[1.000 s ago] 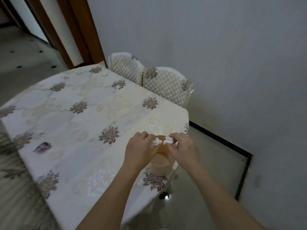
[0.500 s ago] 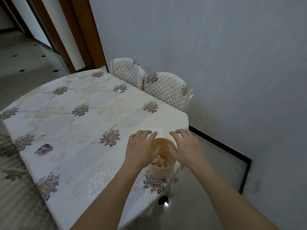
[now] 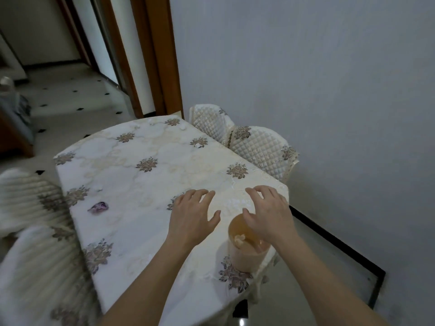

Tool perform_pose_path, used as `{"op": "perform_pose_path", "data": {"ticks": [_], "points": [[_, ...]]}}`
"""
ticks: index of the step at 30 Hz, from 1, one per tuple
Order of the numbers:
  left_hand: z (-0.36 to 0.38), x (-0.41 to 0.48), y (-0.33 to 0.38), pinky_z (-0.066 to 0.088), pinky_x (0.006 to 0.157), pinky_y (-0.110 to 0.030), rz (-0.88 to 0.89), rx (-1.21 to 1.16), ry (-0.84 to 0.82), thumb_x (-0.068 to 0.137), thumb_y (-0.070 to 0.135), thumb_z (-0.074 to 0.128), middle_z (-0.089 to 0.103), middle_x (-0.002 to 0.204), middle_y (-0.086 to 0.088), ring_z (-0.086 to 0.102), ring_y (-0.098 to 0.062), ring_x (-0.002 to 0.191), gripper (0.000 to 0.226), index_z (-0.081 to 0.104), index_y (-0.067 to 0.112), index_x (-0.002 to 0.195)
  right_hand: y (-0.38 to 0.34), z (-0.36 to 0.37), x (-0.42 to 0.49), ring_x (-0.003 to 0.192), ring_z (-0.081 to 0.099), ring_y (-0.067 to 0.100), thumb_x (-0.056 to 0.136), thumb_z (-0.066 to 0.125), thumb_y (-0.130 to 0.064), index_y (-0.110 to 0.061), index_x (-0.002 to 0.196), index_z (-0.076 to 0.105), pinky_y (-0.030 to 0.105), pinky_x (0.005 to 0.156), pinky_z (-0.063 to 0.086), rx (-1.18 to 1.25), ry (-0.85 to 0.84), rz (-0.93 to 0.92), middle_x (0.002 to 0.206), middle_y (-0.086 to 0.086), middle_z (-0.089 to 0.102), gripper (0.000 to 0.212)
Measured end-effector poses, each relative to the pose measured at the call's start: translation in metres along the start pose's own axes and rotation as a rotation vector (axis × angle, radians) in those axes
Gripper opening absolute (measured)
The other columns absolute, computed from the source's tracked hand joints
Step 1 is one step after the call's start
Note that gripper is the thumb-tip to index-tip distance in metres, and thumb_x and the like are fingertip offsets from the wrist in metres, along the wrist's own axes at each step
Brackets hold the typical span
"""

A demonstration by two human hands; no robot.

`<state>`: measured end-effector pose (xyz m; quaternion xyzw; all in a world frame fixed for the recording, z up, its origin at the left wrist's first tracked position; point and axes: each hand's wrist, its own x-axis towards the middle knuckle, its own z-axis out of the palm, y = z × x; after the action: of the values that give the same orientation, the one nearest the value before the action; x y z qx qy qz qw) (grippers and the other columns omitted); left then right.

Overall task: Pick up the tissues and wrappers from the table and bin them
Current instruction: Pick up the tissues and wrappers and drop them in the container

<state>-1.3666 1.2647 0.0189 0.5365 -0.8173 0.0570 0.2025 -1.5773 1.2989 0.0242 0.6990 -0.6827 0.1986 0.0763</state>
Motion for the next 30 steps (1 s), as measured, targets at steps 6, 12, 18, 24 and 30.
{"op": "perform_pose_path", "data": {"ticks": [6, 12, 18, 24, 30], "points": [[-0.032, -0.05, -0.061, 0.048, 0.088, -0.042, -0.178, 0.066, 0.062, 0.082, 0.052, 0.049, 0.068, 0.118, 0.004, 0.062, -0.023, 0.11, 0.051, 0.065, 0.023, 0.12, -0.07, 0.021, 0.016, 0.111, 0.056, 0.026, 0.078, 0.059, -0.041, -0.018, 0.121, 0.062, 0.043, 0.086, 0.048, 0.109, -0.007, -0.17, 0.115, 0.005, 0.063, 0.048], [-0.074, -0.116, -0.11, 0.049, 0.088, -0.042, -0.408, 0.178, 0.11, 0.083, 0.053, 0.047, 0.067, 0.119, 0.003, 0.06, -0.023, 0.11, 0.053, 0.063, 0.022, 0.123, -0.157, 0.038, 0.016, 0.111, 0.056, 0.026, 0.078, 0.062, -0.038, -0.018, 0.12, 0.062, 0.043, 0.086, 0.048, 0.248, -0.079, -0.385, 0.114, 0.005, 0.063, 0.046], [-0.119, -0.198, -0.124, 0.049, 0.085, -0.041, -0.669, 0.288, 0.147, 0.081, 0.052, 0.047, 0.066, 0.119, 0.004, 0.06, -0.023, 0.108, 0.052, 0.064, 0.023, 0.121, -0.229, 0.049, -0.002, 0.109, 0.057, 0.028, 0.079, 0.065, -0.036, -0.018, 0.122, 0.061, 0.043, 0.084, 0.049, 0.334, -0.151, -0.634, 0.115, 0.006, 0.064, 0.047], [-0.153, -0.304, -0.122, 0.047, 0.086, -0.04, -0.937, 0.4, 0.139, 0.081, 0.052, 0.05, 0.067, 0.117, 0.003, 0.06, -0.023, 0.107, 0.051, 0.064, 0.022, 0.12, -0.308, 0.053, -0.05, 0.107, 0.056, 0.029, 0.078, 0.065, -0.034, -0.018, 0.116, 0.063, 0.043, 0.083, 0.048, 0.468, -0.233, -0.865, 0.111, 0.006, 0.063, 0.041], [-0.188, -0.397, -0.112, 0.047, 0.089, -0.039, -1.164, 0.507, 0.149, 0.083, 0.051, 0.052, 0.064, 0.123, 0.004, 0.057, -0.02, 0.112, 0.053, 0.061, 0.023, 0.127, -0.386, 0.05, -0.106, 0.102, 0.058, 0.029, 0.078, 0.064, -0.033, -0.016, 0.12, 0.062, 0.041, 0.078, 0.049, 0.563, -0.281, -1.101, 0.109, 0.008, 0.064, 0.045]]}}
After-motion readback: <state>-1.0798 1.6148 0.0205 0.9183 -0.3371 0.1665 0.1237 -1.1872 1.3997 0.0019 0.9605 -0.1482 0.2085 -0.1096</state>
